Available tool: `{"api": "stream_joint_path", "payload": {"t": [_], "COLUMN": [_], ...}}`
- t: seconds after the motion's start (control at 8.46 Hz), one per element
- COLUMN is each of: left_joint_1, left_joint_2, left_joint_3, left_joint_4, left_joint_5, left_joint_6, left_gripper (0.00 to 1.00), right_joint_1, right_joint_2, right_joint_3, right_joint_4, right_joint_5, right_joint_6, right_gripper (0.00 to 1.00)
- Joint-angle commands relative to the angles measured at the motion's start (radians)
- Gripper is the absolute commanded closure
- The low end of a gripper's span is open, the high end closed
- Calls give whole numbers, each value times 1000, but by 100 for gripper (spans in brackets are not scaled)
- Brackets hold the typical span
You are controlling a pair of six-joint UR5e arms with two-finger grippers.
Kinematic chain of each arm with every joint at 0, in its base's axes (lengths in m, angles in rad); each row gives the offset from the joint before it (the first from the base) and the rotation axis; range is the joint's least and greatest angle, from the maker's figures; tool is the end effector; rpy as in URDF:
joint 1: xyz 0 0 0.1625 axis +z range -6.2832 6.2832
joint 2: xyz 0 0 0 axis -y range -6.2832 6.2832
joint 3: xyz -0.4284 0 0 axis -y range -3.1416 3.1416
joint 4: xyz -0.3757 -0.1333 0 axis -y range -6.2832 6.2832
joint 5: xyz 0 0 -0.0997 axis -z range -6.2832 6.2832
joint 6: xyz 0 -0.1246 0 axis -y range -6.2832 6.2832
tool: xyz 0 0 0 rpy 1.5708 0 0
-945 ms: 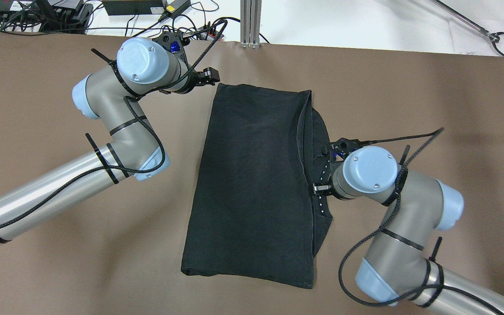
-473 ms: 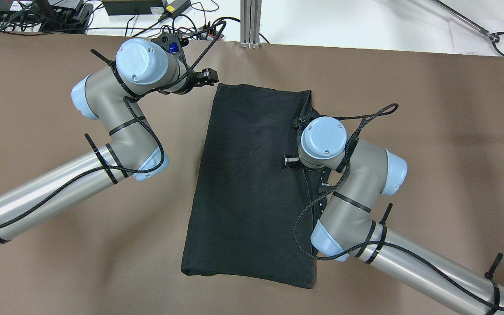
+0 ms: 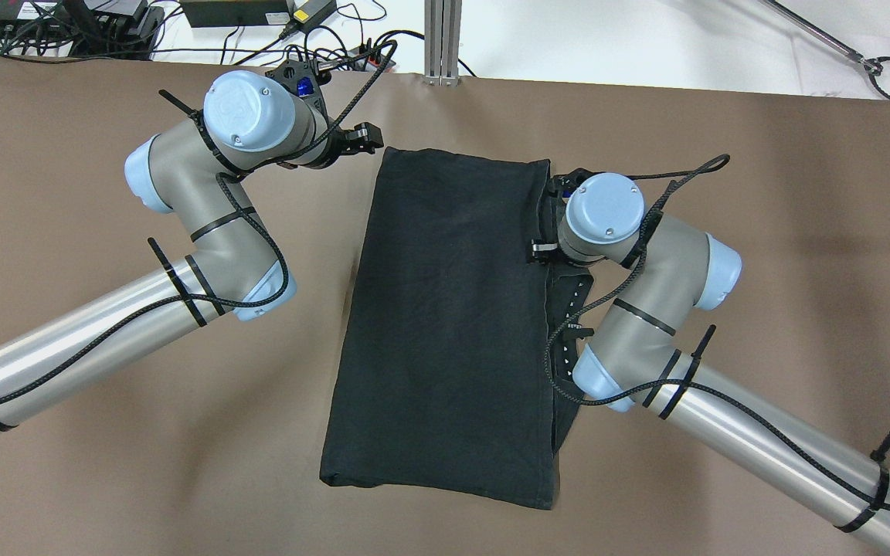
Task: Fold clothes
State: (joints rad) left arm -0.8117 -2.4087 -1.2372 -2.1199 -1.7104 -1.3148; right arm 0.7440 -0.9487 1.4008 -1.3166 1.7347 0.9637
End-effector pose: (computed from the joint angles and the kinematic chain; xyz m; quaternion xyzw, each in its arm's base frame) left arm 0.4692 -0.6630 0.2419 0.2033 0.4624 -0.2028 0.8389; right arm -0.4703 -0.5865 0.3753 0.1556 -0.3170 0.0357 0.9349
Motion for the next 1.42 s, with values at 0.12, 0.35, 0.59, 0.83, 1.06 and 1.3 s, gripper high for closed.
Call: {"api": "stream_joint_path", "payload": {"t": [0.12, 0.35, 0.59, 0.83, 1.06, 1.3], "left_joint_1": [12, 12, 12, 12, 12, 12], "left_joint_2": [-3, -3, -4, -3, -4, -6], "left_joint_3": [-5, -4, -2, -5, -7, -8], "left_joint_4": [0, 0, 0, 0, 0, 0], "left_joint_5": [0, -2, -2, 0, 0, 2], "left_joint_6": [-3, -3, -1, -3, -4, -9], "left_gripper": [6, 6, 6, 6, 6, 6], "right_joint_1": [-35, -145, -309, -357, -444, -495], "right_joint_2": [-93, -116, -181, -234, -312, -309], "right_joint_3": [235, 373, 449, 484, 552, 553], "right_joint_4": [-45, -81, -84, -88, -89, -89], "right_joint_5": [112, 57, -161, -190, -248, -284], "right_joint_6": [236, 701, 1047, 1241, 1311, 1383], "right_gripper": [5, 5, 6, 6, 6, 11]}}
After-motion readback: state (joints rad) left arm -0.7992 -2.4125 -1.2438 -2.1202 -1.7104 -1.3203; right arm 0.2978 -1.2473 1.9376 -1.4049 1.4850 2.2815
